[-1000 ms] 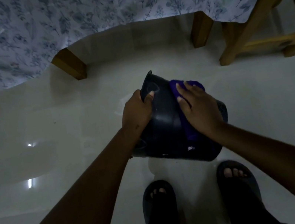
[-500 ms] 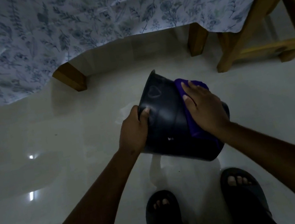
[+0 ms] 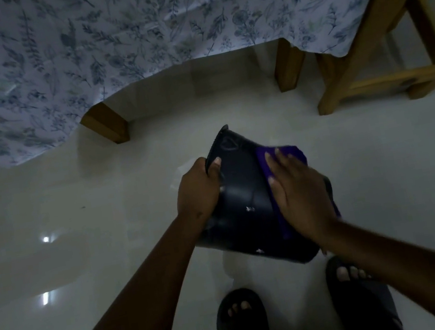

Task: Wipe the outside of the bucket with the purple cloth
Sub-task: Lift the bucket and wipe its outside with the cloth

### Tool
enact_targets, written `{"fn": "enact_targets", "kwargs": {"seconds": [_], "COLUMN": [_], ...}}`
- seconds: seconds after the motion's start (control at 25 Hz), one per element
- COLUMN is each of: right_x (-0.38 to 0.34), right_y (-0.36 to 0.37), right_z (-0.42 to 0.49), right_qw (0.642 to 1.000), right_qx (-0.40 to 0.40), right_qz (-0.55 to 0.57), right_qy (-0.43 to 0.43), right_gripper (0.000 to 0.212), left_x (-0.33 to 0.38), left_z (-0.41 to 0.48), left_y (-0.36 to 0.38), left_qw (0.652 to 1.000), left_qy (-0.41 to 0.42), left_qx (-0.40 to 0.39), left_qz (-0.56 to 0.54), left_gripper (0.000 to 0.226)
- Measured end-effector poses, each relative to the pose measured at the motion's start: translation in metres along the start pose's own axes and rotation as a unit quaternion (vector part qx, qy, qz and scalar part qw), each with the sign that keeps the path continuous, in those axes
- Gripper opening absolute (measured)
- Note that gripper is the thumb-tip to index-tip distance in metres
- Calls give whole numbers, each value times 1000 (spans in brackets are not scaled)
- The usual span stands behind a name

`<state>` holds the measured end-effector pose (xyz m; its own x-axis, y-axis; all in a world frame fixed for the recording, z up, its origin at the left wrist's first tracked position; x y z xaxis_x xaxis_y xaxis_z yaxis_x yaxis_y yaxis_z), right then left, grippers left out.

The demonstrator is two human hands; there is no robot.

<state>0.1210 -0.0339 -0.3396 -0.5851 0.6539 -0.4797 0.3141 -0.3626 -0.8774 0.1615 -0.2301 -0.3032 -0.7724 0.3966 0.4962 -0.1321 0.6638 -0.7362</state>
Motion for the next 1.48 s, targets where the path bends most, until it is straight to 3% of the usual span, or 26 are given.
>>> {"fn": "enact_targets", "kwargs": {"seconds": [0.08,0.16,0.28,0.36,0.48,0.6,0.72,0.8,0.92,1.0,1.12,1.2,1.4,1.48], "right_x": [-34,-36,2,11,-34,-37,5,6,-46,-48,-6,4,-52,-35], "right_y": [9,17,4,1,12,16,5,3,13,18,8,6,26,17], "right_z": [-43,-27,40,30,-42,-21,34,16,-45,-30,33,25,-54,-13], "right_qw": [994,989,999,998,996,992,999,998,997,994,1000,999,991,995], "right_qx": [-24,-28,-38,-17,-30,-26,-36,-3,-12,-22,-29,-12,-33,-17], "right_qz": [-60,-59,36,34,-56,-57,20,3,-62,-63,-5,11,-68,-51], "right_qy": [-83,-130,-3,41,-65,-110,34,67,-34,-83,3,52,-109,-80], "right_gripper": [58,57,54,55,58,56,55,58,59,58,59,63,57,56], "left_x": [0,1,1,0,0,0,2,2,2,3,5,6,4,7], "left_z": [3,2,2,3,5,3,3,4,9,8,8,8,13,15], "left_y": [2,2,2,1,3,3,2,2,4,4,3,3,5,6], "left_qw": [1000,1000,1000,1000,1000,1000,1000,1000,1000,1000,999,999,999,999], "left_qy": [4,14,17,7,0,2,-2,-4,-7,-11,-18,-23,-15,-16], "left_qx": [0,-5,-1,-2,-1,4,4,-1,3,6,7,1,10,9], "left_qz": [10,0,-1,8,18,11,13,21,28,29,32,35,46,42], "left_gripper": [37,35,36,37,35,36,37,38,39,38,36,35,40,40]}}
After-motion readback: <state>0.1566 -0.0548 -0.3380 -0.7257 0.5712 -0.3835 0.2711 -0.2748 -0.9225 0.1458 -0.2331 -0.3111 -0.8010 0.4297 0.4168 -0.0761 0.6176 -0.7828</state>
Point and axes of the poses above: each hand's wrist, its own z-axis towards the middle knuckle, its own y-axis out of the palm, x = y × z, the point moved 6 cm from there along z, towards the middle knuckle, and after that the axes turned 14 degrees about -y, right-handed, at the moved point
